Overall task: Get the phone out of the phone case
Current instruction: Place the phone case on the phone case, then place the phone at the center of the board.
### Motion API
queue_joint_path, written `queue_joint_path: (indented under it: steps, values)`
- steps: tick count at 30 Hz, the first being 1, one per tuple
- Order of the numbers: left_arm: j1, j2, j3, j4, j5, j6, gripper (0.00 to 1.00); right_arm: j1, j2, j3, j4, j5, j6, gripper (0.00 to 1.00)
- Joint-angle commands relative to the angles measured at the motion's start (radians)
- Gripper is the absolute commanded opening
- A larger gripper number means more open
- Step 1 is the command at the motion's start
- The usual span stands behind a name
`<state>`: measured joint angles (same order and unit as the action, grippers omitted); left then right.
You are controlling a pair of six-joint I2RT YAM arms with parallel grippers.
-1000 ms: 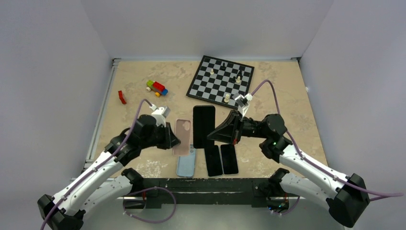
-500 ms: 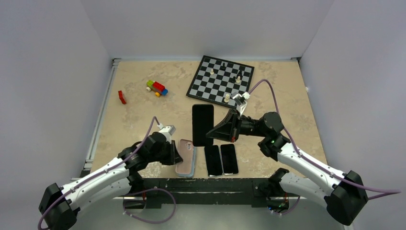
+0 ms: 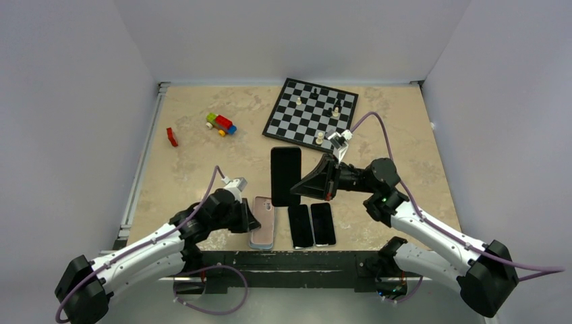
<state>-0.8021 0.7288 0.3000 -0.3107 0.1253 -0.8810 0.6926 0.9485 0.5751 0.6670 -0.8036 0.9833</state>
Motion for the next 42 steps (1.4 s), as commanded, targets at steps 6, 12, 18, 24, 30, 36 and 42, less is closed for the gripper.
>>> queue_joint_path:
  steps: [6, 12, 18, 24, 30, 36, 42]
  values:
    - [-0.008, -0.046, -0.005, -0.015, 0.021, -0.025, 0.00, -0.004, -0.011, -0.003, 0.111, 0.003, 0.020, 0.00]
    - [-0.008, -0.031, -0.013, -0.018, 0.037, -0.035, 0.00, -0.005, -0.001, -0.005, 0.120, 0.001, 0.023, 0.00]
    - [-0.008, 0.002, -0.013, -0.019, 0.049, -0.036, 0.00, -0.004, 0.000, -0.006, 0.092, 0.007, 0.009, 0.00]
    - [-0.007, 0.017, -0.004, -0.052, 0.037, -0.037, 0.12, -0.004, -0.007, -0.006, 0.020, 0.020, -0.022, 0.00]
    - [-0.008, 0.011, 0.018, -0.088, 0.017, -0.039, 0.36, -0.010, -0.069, 0.035, -0.337, 0.129, -0.188, 0.00]
    - [-0.006, 0.014, 0.052, -0.114, -0.004, -0.027, 0.62, -0.038, -0.087, 0.110, -0.869, 0.402, -0.365, 0.00]
    - [-0.006, 0.034, 0.098, -0.140, 0.011, -0.004, 0.82, -0.056, -0.029, 0.184, -1.255, 0.690, -0.382, 0.00]
